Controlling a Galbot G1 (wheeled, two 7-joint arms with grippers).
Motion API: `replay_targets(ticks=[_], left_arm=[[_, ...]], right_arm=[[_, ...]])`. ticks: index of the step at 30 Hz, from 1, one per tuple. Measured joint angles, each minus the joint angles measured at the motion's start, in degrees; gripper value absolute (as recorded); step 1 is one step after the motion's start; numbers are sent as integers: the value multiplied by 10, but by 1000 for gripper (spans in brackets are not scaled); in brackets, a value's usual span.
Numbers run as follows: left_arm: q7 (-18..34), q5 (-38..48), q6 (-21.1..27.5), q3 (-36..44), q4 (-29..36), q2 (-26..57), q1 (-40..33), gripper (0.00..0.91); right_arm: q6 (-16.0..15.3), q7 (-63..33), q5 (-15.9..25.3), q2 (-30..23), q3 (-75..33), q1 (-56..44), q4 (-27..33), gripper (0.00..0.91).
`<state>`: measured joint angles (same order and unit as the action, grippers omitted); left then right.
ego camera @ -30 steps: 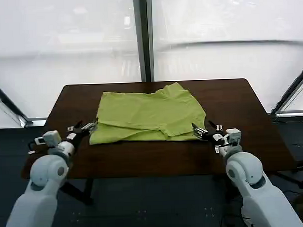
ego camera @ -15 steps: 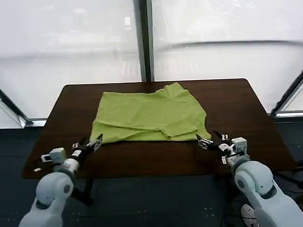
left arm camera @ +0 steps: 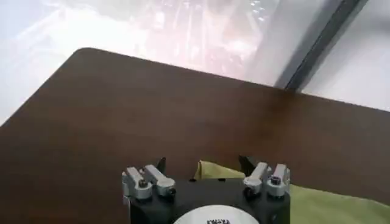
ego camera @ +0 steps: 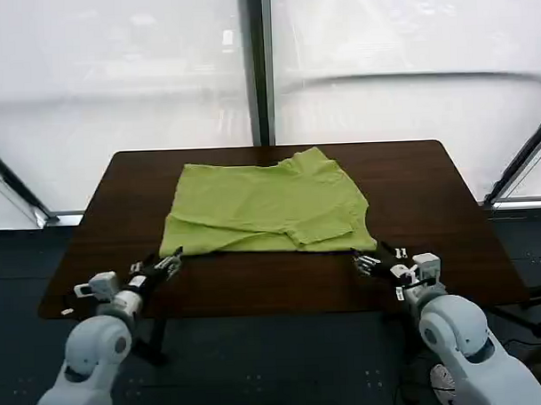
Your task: Fold and organize the clothes.
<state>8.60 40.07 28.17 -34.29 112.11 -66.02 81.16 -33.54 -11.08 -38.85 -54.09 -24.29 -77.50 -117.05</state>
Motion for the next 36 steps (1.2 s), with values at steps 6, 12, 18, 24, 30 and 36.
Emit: replay_targets(ticks=[6, 12, 18, 24, 30, 36], left_arm=[[0, 0, -1, -2, -1, 0, 4, 322], [-2, 0, -1, -5, 0, 2, 6, 117], [-10, 0, -3, -11, -1, 15, 5, 49], [-13, 0, -3, -21, 0, 31, 11, 10], [-14, -3, -2, -30, 10, 38, 26, 10], [-14, -7, 1, -40, 28, 35, 50, 10]], right_arm=[[-13, -5, -20, 25, -3, -7, -10, 68], [-28, -26, -62, 46, -8, -19, -25, 0], [-44, -50, -103, 79, -18, -50, -54, 0], [-53, -58, -105, 87, -24, -96, -91, 0], [-54, -63, -105, 93, -24, -114, -104, 0], [-54, -64, -105, 101, -24, -115, -105, 0]])
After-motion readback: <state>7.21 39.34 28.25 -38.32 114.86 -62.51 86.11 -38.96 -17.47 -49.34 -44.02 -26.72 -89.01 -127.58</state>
